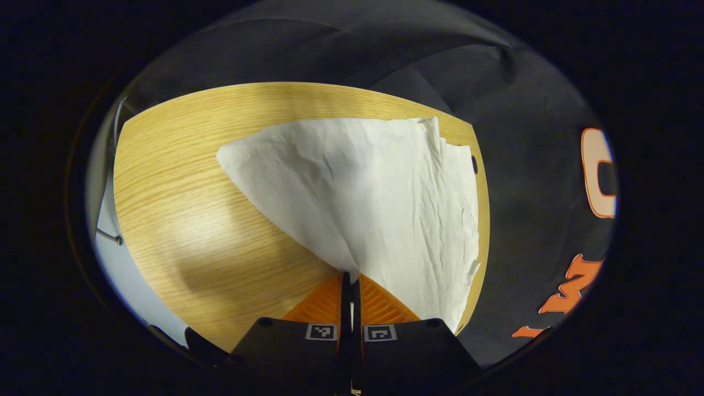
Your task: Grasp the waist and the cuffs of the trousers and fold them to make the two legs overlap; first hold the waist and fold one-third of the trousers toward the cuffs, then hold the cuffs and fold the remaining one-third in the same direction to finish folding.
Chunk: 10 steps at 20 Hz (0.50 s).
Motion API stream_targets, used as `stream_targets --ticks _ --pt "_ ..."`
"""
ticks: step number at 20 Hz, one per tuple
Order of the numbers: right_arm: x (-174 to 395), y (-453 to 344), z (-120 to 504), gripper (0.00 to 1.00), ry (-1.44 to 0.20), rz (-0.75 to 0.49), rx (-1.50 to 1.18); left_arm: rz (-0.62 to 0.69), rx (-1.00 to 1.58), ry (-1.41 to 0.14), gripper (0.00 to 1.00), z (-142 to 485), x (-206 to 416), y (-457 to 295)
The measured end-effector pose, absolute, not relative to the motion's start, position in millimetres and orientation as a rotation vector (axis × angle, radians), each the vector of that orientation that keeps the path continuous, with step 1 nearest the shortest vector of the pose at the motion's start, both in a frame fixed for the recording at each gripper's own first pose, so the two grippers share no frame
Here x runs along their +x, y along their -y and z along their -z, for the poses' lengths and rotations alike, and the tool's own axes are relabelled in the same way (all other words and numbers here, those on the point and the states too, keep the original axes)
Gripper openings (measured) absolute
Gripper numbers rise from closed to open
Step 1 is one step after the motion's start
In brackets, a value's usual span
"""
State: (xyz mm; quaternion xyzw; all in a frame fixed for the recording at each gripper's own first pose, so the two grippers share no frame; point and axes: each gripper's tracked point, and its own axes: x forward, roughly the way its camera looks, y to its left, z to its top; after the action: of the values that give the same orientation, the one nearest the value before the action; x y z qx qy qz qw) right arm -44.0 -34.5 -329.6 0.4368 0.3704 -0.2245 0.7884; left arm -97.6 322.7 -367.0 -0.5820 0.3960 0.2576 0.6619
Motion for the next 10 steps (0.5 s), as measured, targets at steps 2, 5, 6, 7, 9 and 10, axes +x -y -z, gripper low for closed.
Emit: stream_targets --ticks 2,5,6,7,9,10 --pt "-45.8 33.3 321.2 0.01 -0.785 0.482 0.931 -0.539 -1.304 -0.912 0.06 354.9 -96.1 -321.8" --pt "-43.9 29.5 303.6 0.01 -0.761 0.471 0.941 -0.478 -1.272 -0.901 0.04 328.0 -86.1 -327.0" --pt "-43.2 28.5 298.6 0.01 -0.759 0.465 0.932 -0.458 -1.268 -0.893 0.04 319.6 -79.9 -329.1" --pt "-41.7 27.9 293.5 0.01 -0.759 0.461 0.915 -0.434 -1.269 -0.882 0.04 309.9 -70.0 -331.0" --pt "-36.0 24.1 277.3 0.01 -0.742 0.44 0.884 -0.376 -1.248 -0.868 0.04 290.9 -50.3 -333.3" --pt "-32.4 20.6 266.6 0.01 -0.727 0.428 0.878 -0.348 -1.226 -0.86 0.04 279.0 -42.2 -335.7"
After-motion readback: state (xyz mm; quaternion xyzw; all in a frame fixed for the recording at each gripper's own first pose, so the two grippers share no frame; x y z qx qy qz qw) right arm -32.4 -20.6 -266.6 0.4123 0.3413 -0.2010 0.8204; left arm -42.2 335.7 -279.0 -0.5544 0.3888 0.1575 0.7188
